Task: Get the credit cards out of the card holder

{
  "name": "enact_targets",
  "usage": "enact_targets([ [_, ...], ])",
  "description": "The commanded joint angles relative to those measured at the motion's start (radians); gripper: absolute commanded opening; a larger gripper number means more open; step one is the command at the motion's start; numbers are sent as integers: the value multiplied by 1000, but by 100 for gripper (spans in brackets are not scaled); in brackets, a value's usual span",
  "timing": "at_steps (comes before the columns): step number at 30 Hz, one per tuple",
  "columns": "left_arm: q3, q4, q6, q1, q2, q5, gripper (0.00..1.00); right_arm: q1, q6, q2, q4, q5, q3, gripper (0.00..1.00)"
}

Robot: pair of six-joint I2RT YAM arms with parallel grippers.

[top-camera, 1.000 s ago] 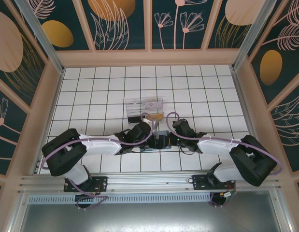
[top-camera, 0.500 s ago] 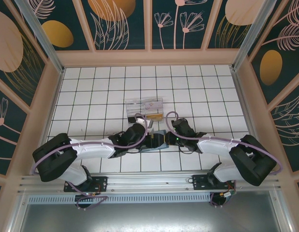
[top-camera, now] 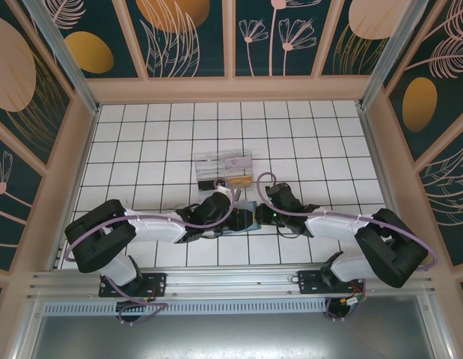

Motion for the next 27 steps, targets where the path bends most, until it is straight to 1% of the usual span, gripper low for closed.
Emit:
enact_targets([
  [1, 35, -35, 3, -1, 25, 10, 48, -3, 11, -9, 16, -2, -2, 14],
  [4, 29, -32, -3, 0, 35, 16, 48, -3, 9, -6, 17, -3, -2, 14],
  [7, 26, -51, 2, 0, 3, -8, 48, -3, 8, -7, 14, -4, -1, 14],
  [11, 8, -107, 14, -1, -94, -85, 48, -4, -1, -23, -7, 13, 7, 15],
  [15, -33, -190, 11, 0, -203, -187, 45, -3, -23, -73, -46, 48, 27, 20],
  [18, -78, -246, -7, 5, -274, -254, 39, -3, -46, -116, -64, 57, 46, 26],
  [20, -102, -297, -22, 11, -299, -297, 30, -3, -58, -133, -71, 46, 62, 31],
  [22, -113, -343, -32, 17, -304, -326, 20, -1, -63, -138, -70, 28, 81, 31],
  [23, -118, -355, -37, 19, -302, -330, 16, 3, -64, -137, -62, 10, 90, 31],
  [25, -131, -355, -43, 20, -297, -324, 10, 12, -59, -126, -41, -28, 105, 31],
  [27, -143, -335, -44, 21, -293, -297, 7, 23, -40, -103, -23, -62, 121, 30],
])
